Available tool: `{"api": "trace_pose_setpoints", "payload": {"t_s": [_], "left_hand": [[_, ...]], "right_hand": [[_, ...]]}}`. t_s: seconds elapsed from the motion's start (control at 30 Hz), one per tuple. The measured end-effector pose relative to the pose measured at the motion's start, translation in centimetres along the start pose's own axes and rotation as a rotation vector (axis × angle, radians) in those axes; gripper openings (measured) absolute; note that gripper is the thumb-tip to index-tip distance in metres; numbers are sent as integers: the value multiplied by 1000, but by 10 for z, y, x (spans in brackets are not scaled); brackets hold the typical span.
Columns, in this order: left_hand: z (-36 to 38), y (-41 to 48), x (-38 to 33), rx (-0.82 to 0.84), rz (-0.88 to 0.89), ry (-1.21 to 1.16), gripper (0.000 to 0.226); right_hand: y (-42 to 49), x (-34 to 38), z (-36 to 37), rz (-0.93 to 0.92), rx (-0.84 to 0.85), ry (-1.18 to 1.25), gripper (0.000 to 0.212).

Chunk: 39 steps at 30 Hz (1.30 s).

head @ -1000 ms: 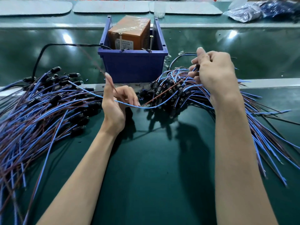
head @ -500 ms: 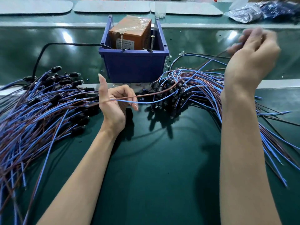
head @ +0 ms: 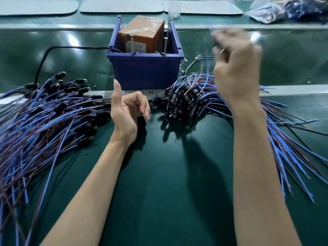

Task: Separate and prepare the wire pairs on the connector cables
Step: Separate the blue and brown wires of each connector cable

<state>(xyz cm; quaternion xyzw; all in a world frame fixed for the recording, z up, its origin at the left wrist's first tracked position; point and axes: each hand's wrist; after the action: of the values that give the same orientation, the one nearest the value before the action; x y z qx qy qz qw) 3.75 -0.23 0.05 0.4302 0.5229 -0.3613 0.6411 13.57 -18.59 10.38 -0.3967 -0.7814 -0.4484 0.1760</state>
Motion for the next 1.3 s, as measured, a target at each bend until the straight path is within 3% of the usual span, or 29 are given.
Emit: {"api": "trace_pose_setpoints", "payload": {"t_s": [0.03, 0.1, 0.13, 0.5, 0.83, 1.0, 1.17, 1.3], "left_hand": [[0, 0, 0, 2, -1, -2, 74], [0, 1, 0, 6, -2, -2, 74], [0, 1, 0, 7, -1, 0, 73], [1, 1, -1, 21, -21, 16, 68], [1, 2, 0, 32, -29, 20, 67], [0, 2, 0, 39, -26, 37, 67], [1, 1, 0, 41, -23, 37, 67], [1, 1, 0, 45, -24, 39, 67]], "right_hand": [[-10, 17, 10, -3, 42, 4, 27], [-19, 15, 21, 149, 368, -10, 24], [-19, 12, 23, 191, 442, -8, 26], [-18, 9, 20, 240, 507, 58, 30], [-16, 8, 17, 232, 367, 143, 14], [-15, 6, 16, 338, 331, 124, 8], [-16, 7, 22, 415, 358, -9, 24], [-13, 8, 22, 458, 142, 124, 30]]}}
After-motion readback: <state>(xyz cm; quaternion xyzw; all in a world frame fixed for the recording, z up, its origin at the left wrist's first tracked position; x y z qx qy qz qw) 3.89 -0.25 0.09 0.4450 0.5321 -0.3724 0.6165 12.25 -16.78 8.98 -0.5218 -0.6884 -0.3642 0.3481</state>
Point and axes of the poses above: each hand's wrist, its own y-axis towards the middle knuckle, its own z-axis out of the palm, x = y × z, and after that the axes turned 15 degrees about y, right-handed
